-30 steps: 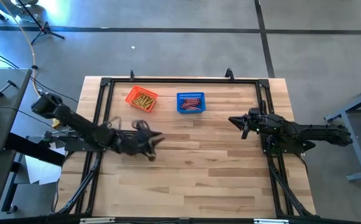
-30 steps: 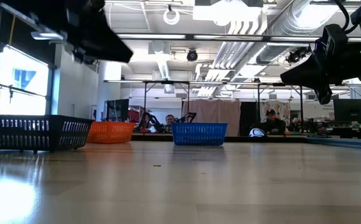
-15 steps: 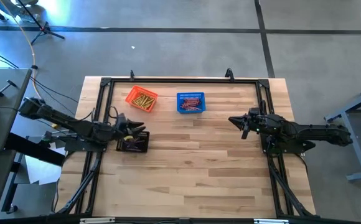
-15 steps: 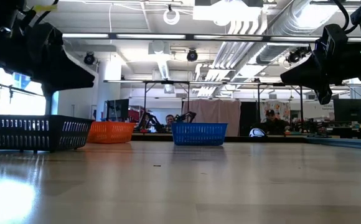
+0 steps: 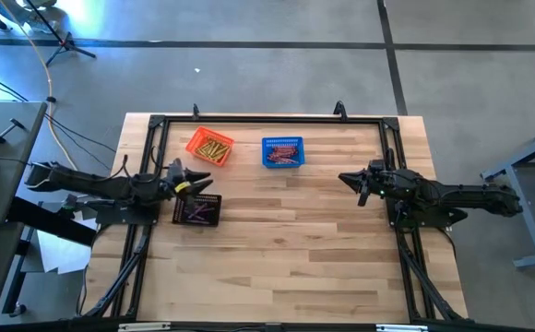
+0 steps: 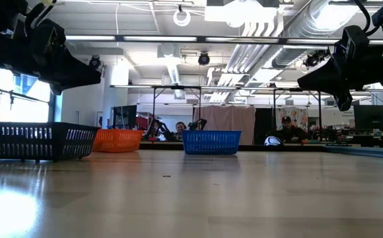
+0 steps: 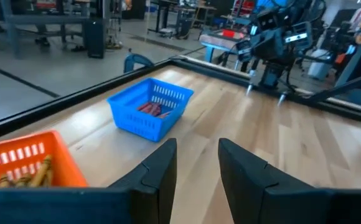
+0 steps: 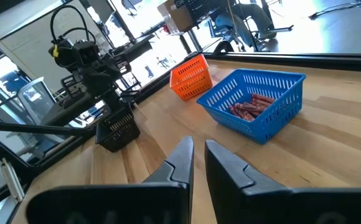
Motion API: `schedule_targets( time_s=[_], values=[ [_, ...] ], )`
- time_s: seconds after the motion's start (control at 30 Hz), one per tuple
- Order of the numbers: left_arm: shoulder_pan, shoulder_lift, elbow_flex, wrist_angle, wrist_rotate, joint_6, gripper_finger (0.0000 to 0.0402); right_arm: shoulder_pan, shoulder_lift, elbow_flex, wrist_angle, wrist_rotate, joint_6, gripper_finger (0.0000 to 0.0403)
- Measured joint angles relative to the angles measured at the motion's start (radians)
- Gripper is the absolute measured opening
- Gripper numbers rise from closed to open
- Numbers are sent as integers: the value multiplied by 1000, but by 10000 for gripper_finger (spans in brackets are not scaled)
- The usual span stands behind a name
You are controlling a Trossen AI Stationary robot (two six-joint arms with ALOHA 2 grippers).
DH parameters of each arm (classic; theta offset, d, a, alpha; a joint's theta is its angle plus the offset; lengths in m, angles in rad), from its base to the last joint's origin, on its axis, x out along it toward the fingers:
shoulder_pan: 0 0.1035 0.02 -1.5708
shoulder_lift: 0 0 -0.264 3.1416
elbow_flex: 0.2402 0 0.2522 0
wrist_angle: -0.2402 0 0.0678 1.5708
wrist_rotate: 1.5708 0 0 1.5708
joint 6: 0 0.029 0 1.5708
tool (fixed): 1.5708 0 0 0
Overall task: Sort crayons
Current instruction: Return to Home Position
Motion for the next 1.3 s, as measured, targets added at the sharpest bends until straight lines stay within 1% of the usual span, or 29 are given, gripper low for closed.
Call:
schedule_targets(
  time_s=[0.23,0.47,0.57,0.63,0.7,0.8,0.97,1.03,1.17,1.3],
  values=[
    [34,-126,0,-213,7,3,106,0,0,0,0,0,0,26],
    [49,-220,0,-211,80,28,106,0,0,0,0,0,0,26],
    [54,-265,0,-209,86,63,106,0,0,0,0,0,0,26],
    [65,-294,0,-209,89,54,106,0,0,0,0,0,0,26],
    [73,-321,0,-210,123,36,106,0,0,0,0,0,0,26],
    [75,-355,0,-219,199,-54,106,0,0,0,0,0,0,26],
    [76,-373,0,-233,350,-340,106,0,0,0,0,0,0,26],
    [85,-373,0,-232,401,-415,106,0,0,0,0,0,0,26],
    [134,-386,0,-237,439,-493,106,0,0,0,0,0,0,26],
    [227,-386,0,-238,441,-487,106,0,0,0,0,0,0,26]
  ],
)
